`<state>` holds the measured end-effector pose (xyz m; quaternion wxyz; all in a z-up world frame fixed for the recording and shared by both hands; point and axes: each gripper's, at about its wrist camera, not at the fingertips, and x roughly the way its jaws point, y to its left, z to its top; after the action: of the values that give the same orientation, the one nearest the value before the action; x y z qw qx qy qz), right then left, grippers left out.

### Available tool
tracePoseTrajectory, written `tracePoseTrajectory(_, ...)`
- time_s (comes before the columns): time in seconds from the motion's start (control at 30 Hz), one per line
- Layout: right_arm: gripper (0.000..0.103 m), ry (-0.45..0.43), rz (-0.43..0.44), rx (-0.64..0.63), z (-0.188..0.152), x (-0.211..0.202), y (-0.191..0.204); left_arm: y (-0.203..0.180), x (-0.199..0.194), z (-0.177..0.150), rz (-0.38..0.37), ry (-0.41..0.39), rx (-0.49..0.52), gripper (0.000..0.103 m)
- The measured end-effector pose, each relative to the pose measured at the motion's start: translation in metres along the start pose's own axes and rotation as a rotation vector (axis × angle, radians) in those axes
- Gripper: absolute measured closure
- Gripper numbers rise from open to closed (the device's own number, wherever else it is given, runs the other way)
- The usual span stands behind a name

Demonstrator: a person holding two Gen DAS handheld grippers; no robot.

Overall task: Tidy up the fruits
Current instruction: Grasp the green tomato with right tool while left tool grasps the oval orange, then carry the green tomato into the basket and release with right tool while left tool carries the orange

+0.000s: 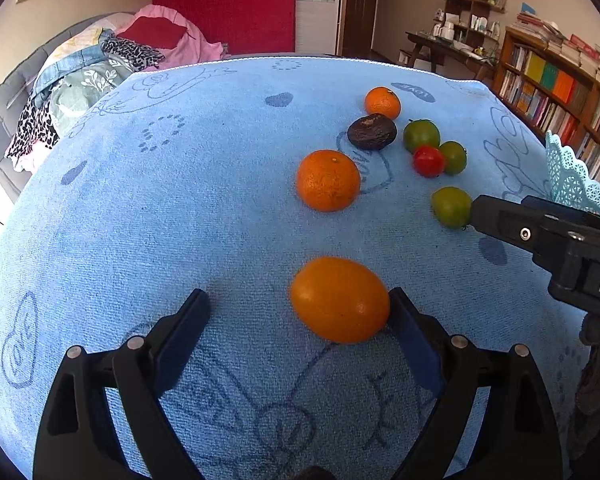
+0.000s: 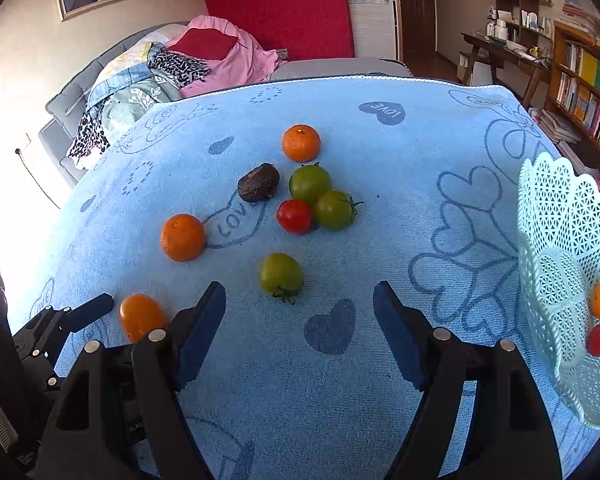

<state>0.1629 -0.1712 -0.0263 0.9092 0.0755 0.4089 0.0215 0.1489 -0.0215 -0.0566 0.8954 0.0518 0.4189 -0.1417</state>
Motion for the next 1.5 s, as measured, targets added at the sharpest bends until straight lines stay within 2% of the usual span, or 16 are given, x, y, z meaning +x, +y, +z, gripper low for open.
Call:
tracePoseTrajectory(0.27,0.028,0.022,-0.004,-0.01,0.005,0.017,0.002,-0.007,0.005,-0.002,0.026,0.026,0.041,0.005)
tracePoseTrajectory(0.3,0.032,0.025,-0.002,-0.019,0.006,0.018,0.003,-0.007,0.005,-0.002,0.026,0.027,0.039,0.005)
tracePoseTrajectory(0.63,0.05,0.056,0.006,-0.056,0.006,0.031,0.01,-0.007,0.005,-0.004,0.018,0.028,0.048,0.005)
tracePoseTrajectory(0.73,0.057,0.056,0.004,-0.068,0.005,0.034,0.013,-0.008,0.005,-0.004,0.018,0.028,0.047,0.005)
tracePoseTrajectory(0.87,0.073,0.045,-0.012,-0.077,0.005,0.035,0.013,-0.007,0.005,-0.004,0.019,0.027,0.048,0.005)
tracePoseTrajectory(1.0,0.074,0.036,-0.011,-0.078,0.003,0.033,0.013,-0.008,0.004,-0.004,0.02,0.022,0.049,0.006)
tracePoseTrajectory(1.1,0.074,0.034,-0.005,-0.072,0.001,0.031,0.013,-0.01,0.002,-0.004,0.019,0.011,0.059,0.01)
tracePoseTrajectory(1.27,0.074,0.025,-0.004,-0.042,0.001,0.025,0.006,-0.014,-0.002,-0.005,0.008,-0.017,0.082,0.025)
tracePoseTrajectory(1.33,0.074,0.023,-0.002,-0.028,0.001,0.022,0.003,-0.015,-0.004,-0.006,0.0,-0.032,0.087,0.043)
tracePoseTrajectory(1.43,0.074,0.025,-0.002,-0.018,-0.001,0.019,0.0,-0.015,-0.005,-0.005,-0.013,-0.043,0.09,0.057)
tracePoseTrajectory(1.5,0.074,0.023,-0.003,-0.016,-0.002,0.016,-0.001,-0.017,-0.005,-0.006,-0.015,-0.048,0.099,0.059)
